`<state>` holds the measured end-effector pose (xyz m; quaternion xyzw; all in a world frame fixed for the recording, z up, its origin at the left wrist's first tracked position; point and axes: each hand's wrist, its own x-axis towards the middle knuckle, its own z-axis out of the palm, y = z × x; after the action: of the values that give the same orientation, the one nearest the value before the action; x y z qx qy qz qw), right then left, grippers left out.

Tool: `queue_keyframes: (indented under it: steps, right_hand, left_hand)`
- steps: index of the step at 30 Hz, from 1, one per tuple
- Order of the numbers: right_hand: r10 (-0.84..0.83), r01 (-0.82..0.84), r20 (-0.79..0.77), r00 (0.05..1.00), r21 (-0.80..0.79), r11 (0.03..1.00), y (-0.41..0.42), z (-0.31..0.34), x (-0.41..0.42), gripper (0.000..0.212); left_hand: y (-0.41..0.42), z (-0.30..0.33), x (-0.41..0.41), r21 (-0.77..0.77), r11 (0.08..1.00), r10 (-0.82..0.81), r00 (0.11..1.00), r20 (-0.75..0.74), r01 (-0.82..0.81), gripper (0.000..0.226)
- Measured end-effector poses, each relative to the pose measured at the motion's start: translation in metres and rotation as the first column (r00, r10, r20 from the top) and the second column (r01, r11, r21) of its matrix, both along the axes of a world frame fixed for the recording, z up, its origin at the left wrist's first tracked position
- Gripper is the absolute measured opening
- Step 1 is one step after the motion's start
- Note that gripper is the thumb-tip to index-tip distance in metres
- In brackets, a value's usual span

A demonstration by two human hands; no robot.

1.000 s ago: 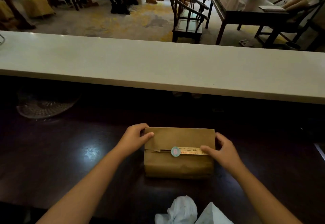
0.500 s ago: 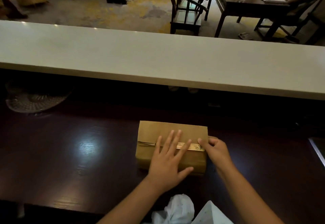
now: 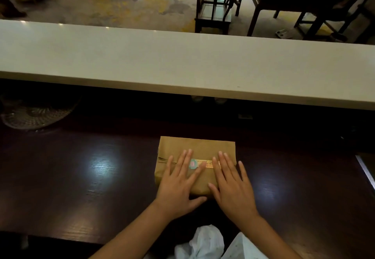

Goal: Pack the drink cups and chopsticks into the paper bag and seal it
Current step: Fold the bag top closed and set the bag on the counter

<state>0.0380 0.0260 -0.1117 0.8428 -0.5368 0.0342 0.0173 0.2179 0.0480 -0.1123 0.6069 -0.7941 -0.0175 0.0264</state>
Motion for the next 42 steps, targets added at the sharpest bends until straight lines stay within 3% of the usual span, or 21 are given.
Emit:
queue_keyframes:
  steps: [8,11,14,16,18,22,28,37,40,42]
  right_hand:
    - [-0.042,0.042,0.075,0.996,0.002,0.999,0.005,0.001,-0.020,0.054]
    - [0.003,0.027,0.262,0.965,-0.112,0.993,0.003,-0.002,-0.019,0.045]
    - [-0.140,0.229,0.573,0.807,-0.085,0.970,-0.015,0.007,-0.008,0.024]
    - [-0.371,0.332,0.716,0.592,0.203,0.921,-0.029,0.015,-0.002,0.041]
    - [-0.503,0.238,0.745,0.437,0.443,0.864,-0.041,0.021,-0.004,0.062]
    - [-0.488,0.048,0.754,0.439,0.523,0.851,-0.051,0.017,-0.018,0.032]
    - [-0.438,0.007,0.806,0.398,0.475,0.880,-0.052,0.015,-0.020,0.018]
    - [-0.435,-0.013,0.823,0.366,0.472,0.882,-0.035,0.015,-0.019,0.030]
    - [-0.381,0.033,0.824,0.419,0.405,0.914,-0.035,0.018,-0.019,0.033]
    - [-0.321,0.063,0.816,0.482,0.333,0.941,-0.030,0.018,-0.016,0.021]
  left_hand:
    - [0.008,0.001,0.008,-0.003,0.989,0.146,0.989,-0.011,-0.146,0.087]
    - [0.012,0.000,0.011,-0.001,0.984,0.176,0.984,-0.001,-0.176,0.088]
    - [0.011,0.003,0.009,0.002,0.982,0.190,0.982,0.009,-0.190,0.088]
    - [0.011,0.004,0.008,0.001,0.980,0.199,0.980,0.015,-0.199,0.088]
    - [0.014,0.006,0.008,0.007,0.976,0.219,0.976,0.020,-0.219,0.085]
    - [0.018,0.009,0.006,0.022,0.953,0.301,0.953,0.030,-0.302,0.077]
    - [0.017,0.010,0.002,0.052,0.920,0.388,0.922,0.015,-0.388,0.073]
    - [0.003,0.011,-0.013,0.046,0.939,0.340,0.940,-0.001,-0.340,0.073]
    - [0.008,0.010,0.000,0.087,0.935,0.342,0.939,0.023,-0.343,0.084]
    - [0.010,0.010,-0.002,0.156,0.909,0.388,0.921,0.023,-0.387,0.095]
